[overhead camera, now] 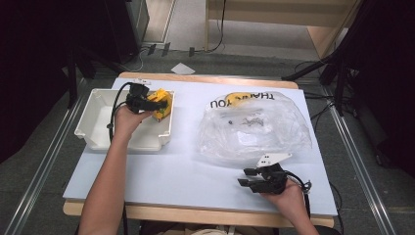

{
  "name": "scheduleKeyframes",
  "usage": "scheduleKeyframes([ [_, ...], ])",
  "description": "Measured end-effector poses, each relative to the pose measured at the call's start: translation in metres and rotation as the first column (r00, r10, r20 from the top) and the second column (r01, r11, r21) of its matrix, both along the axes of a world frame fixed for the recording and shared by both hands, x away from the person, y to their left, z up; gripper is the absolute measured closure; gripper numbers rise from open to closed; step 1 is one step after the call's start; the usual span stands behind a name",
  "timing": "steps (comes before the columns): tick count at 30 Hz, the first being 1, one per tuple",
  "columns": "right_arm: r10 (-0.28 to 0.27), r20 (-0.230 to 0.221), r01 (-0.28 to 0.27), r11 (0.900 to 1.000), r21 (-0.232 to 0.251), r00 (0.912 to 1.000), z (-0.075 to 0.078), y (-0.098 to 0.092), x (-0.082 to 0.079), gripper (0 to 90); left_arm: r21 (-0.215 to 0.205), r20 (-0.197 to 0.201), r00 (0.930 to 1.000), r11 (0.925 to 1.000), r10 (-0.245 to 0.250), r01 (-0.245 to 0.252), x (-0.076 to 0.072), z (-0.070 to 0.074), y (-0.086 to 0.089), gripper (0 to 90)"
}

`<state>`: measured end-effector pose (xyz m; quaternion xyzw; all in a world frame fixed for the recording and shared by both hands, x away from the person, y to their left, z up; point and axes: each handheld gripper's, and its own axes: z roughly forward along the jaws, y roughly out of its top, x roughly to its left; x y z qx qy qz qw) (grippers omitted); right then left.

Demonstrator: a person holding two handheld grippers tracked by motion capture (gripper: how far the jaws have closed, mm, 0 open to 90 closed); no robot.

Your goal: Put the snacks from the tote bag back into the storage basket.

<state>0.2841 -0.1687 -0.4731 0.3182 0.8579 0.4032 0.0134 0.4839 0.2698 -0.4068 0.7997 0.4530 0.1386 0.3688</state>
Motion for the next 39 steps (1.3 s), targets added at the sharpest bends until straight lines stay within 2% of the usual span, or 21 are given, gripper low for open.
scheduleKeyframes([
  [4, 0.002, 0.004, -0.002, 1.000, 0.000, 1.0000, 0.000, 0.000, 0.000, 53.5, 0.028, -0.005, 1.0000, 0.9996, -0.001, 0.001, -0.003, 0.004, -0.002, 38.3],
  [8, 0.004, 0.006, -0.004, 1.000, 0.001, 1.0000, 0.001, 0.000, 0.000, 53.5, 0.002, 0.002, 1.0000, 1.0000, 0.005, -0.005, -0.007, 0.012, 0.001, 38.6],
  [12, 0.011, 0.006, -0.011, 1.000, -0.002, 0.9999, 0.001, 0.000, 0.001, 53.5, 0.002, 0.022, 0.9997, 0.9999, 0.011, -0.011, -0.013, 0.020, 0.002, 38.1],
  [22, 0.015, 0.004, -0.015, 1.000, -0.002, 0.9999, 0.002, 0.002, 0.002, 53.5, -0.018, 0.019, 0.9991, 0.9992, 0.037, -0.037, -0.028, 0.036, 0.015, 38.3],
  [27, 0.022, 0.004, -0.021, 1.000, -0.003, 0.9998, 0.002, 0.003, 0.003, 53.5, -0.045, 0.030, 0.9984, 0.9979, 0.048, -0.046, -0.037, 0.045, 0.021, 38.8],
  [31, 0.030, 0.006, -0.030, 1.000, -0.004, 0.9995, 0.002, 0.005, 0.004, 53.5, -0.030, 0.039, 0.9982, 0.9986, 0.046, -0.045, -0.045, 0.051, 0.022, 44.4],
  [35, 0.033, 0.006, -0.033, 0.999, -0.006, 0.9994, 0.002, 0.006, 0.005, 53.5, -0.024, 0.030, 0.9989, 0.9991, 0.036, -0.036, -0.051, 0.052, 0.024, 51.0],
  [38, 0.038, 0.007, -0.037, 0.999, -0.008, 0.9993, 0.002, 0.007, 0.006, 53.5, -0.031, 0.035, 0.9993, 0.9994, 0.015, -0.014, -0.055, 0.053, 0.025, 61.3],
  [39, 0.039, 0.007, -0.039, 0.999, -0.006, 0.9992, 0.002, 0.007, 0.006, 53.5, -0.027, 0.031, 0.9995, 0.9996, -0.003, 0.004, -0.056, 0.052, 0.025, 68.5],
])
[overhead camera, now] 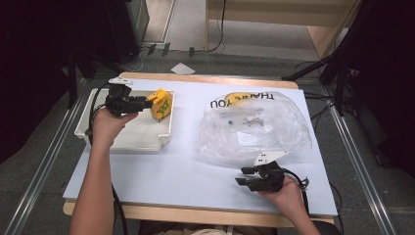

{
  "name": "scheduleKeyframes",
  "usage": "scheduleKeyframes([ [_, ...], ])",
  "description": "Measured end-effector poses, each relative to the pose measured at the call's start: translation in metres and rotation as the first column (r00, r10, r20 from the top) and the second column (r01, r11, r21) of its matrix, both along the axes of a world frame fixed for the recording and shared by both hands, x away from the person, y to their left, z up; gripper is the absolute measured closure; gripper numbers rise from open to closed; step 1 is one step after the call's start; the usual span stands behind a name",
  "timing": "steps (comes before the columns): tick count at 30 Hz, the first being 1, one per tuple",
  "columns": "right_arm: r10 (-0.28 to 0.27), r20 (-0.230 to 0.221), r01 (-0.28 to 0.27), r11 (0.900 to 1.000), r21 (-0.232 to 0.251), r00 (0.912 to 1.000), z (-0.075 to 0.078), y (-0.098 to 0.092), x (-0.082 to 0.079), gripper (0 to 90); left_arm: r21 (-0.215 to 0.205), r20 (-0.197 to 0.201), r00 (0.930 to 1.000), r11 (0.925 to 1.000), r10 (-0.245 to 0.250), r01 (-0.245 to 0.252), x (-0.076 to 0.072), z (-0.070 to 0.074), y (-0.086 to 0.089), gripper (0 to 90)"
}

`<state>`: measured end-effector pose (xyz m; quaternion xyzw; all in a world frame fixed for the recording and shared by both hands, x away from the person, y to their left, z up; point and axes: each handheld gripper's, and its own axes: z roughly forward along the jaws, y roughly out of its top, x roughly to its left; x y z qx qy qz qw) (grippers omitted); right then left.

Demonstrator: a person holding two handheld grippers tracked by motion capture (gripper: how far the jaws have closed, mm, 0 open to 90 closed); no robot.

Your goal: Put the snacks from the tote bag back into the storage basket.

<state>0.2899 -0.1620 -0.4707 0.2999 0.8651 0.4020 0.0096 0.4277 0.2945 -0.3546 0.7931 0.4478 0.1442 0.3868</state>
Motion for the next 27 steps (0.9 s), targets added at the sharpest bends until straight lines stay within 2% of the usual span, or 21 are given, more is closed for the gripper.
scheduleKeyframes([
  [2, 0.001, 0.000, -0.001, 1.000, 0.001, 1.0000, 0.000, 0.000, 0.000, 53.6, 0.022, 0.003, 0.9997, 0.9995, -0.025, 0.025, 0.000, -0.002, -0.001, 79.8],
  [3, 0.001, -0.003, -0.001, 1.000, 0.000, 1.0000, 0.000, 0.001, 0.000, 53.6, 0.014, 0.003, 0.9991, 0.9990, -0.042, 0.042, 0.000, -0.003, -0.001, 86.4],
  [5, 0.000, -0.003, 0.000, 1.000, -0.005, 1.0000, 0.000, 0.001, 0.001, 53.7, 0.027, -0.004, 0.9976, 0.9972, -0.070, 0.070, 0.000, -0.007, -0.005, 90.0],
  [7, -0.001, -0.002, 0.001, 1.000, -0.005, 1.0000, -0.001, 0.001, 0.001, 53.8, 0.030, -0.015, 0.9961, 0.9957, -0.087, 0.088, 0.002, -0.011, -0.009, 90.0],
  [10, -0.001, -0.003, 0.001, 1.000, -0.005, 1.0000, -0.001, 0.000, 0.001, 54.0, 0.004, -0.022, 0.9951, 0.9953, -0.096, 0.097, 0.005, -0.018, -0.011, 90.0],
  [15, -0.005, -0.004, 0.005, 1.000, -0.003, 1.0000, -0.001, 0.000, 0.001, 54.2, -0.013, -0.010, 0.9970, 0.9969, -0.077, 0.077, 0.009, -0.031, -0.011, 90.0],
  [18, -0.003, -0.003, 0.003, 1.000, -0.004, 1.0000, -0.001, 0.000, 0.001, 54.2, -0.041, -0.021, 0.9967, 0.9962, -0.078, 0.077, 0.011, -0.037, -0.010, 90.0],
  [20, -0.001, -0.004, 0.001, 1.000, -0.005, 1.0000, -0.001, 0.000, 0.001, 54.2, -0.017, -0.032, 0.9963, 0.9967, -0.080, 0.080, 0.012, -0.041, -0.012, 90.0],
  [25, -0.001, -0.004, 0.001, 1.000, -0.004, 1.0000, -0.001, 0.000, 0.000, 54.3, -0.029, -0.038, 0.9962, 0.9965, -0.079, 0.078, 0.014, -0.048, -0.013, 89.8],
  [27, -0.001, -0.004, 0.001, 1.000, -0.005, 1.0000, -0.001, 0.001, 0.000, 54.3, -0.046, -0.048, 0.9955, 0.9958, -0.082, 0.080, 0.015, -0.051, -0.013, 89.0],
])
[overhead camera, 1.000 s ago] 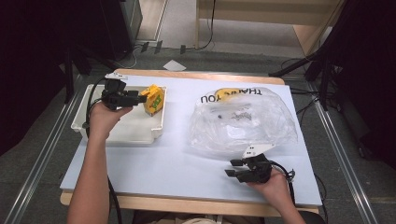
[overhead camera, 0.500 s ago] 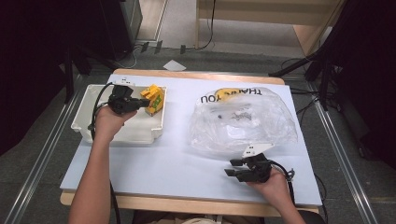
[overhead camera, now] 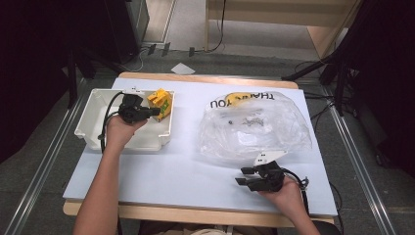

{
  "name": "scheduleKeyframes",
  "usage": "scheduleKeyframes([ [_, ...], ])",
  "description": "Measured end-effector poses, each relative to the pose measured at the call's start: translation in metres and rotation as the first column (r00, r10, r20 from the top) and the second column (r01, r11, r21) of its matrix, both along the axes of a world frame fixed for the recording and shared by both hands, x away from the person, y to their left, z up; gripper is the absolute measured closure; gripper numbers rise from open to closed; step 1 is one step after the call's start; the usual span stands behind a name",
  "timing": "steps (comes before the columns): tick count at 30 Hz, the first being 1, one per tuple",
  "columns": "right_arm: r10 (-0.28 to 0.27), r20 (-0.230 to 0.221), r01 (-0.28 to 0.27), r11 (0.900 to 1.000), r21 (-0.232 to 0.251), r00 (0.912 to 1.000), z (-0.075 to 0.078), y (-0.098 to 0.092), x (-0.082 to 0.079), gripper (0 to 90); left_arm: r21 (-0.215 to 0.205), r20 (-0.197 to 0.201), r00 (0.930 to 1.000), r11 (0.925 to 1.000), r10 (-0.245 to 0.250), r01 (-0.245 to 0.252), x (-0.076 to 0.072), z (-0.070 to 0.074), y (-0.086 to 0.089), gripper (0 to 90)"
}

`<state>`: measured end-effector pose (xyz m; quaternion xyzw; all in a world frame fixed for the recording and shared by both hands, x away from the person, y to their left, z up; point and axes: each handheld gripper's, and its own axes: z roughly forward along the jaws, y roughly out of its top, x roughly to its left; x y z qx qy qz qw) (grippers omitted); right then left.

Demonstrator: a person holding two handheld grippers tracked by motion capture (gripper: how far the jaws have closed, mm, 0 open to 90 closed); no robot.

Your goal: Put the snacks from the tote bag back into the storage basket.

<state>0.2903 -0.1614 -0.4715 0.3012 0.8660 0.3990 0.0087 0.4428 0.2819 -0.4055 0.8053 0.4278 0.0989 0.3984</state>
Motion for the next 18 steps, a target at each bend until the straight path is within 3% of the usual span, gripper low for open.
scheduleKeyframes([
  [2, 0.003, 0.000, -0.003, 1.000, 0.000, 1.0000, 0.000, 0.000, 0.000, 54.3, -0.030, -0.011, 0.9999, 0.9995, -0.003, 0.002, 0.001, -0.003, 0.002, 89.1],
  [7, 0.003, 0.000, -0.003, 1.000, 0.000, 1.0000, 0.000, 0.000, 0.000, 54.2, 0.024, -0.016, 0.9999, 0.9997, -0.006, 0.006, 0.002, -0.008, 0.001, 89.3],
  [18, 0.006, 0.002, -0.006, 1.000, -0.001, 1.0000, 0.000, 0.000, -0.001, 54.2, 0.041, -0.023, 0.9997, 0.9992, 0.002, -0.001, 0.005, -0.015, 0.001, 88.4],
])
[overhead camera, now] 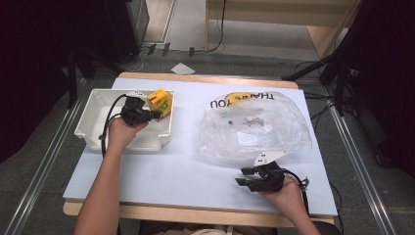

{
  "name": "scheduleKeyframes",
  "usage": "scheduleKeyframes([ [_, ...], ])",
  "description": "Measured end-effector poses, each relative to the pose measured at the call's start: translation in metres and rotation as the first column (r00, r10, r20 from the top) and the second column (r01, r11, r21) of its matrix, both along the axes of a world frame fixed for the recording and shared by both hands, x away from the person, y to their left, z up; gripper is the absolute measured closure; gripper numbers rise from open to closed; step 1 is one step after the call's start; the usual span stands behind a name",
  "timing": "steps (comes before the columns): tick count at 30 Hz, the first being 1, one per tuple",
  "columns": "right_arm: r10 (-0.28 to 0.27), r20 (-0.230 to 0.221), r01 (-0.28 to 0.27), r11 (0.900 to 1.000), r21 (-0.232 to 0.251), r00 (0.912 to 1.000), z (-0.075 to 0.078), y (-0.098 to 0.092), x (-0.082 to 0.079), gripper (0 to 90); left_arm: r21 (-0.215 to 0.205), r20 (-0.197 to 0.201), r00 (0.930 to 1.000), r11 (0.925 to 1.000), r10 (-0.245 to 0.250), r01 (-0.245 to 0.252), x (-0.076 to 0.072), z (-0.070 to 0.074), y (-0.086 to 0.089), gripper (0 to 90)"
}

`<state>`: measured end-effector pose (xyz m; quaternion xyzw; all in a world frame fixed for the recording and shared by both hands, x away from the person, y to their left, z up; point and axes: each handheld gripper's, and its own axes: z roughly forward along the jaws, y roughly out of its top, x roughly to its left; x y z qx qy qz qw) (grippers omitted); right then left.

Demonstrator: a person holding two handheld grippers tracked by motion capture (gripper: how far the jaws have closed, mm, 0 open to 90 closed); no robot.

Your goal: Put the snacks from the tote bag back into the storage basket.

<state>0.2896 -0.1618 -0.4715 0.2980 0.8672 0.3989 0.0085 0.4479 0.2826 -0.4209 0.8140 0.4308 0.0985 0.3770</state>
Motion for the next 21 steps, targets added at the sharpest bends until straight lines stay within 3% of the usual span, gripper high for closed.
scheduleKeyframes([
  [21, 0.000, -0.009, 0.000, 1.000, -0.002, 1.0000, -0.001, 0.002, -0.001, 54.2, -0.010, 0.012, 0.9986, 0.9986, 0.052, -0.052, 0.003, -0.002, 0.014, 88.1],
])
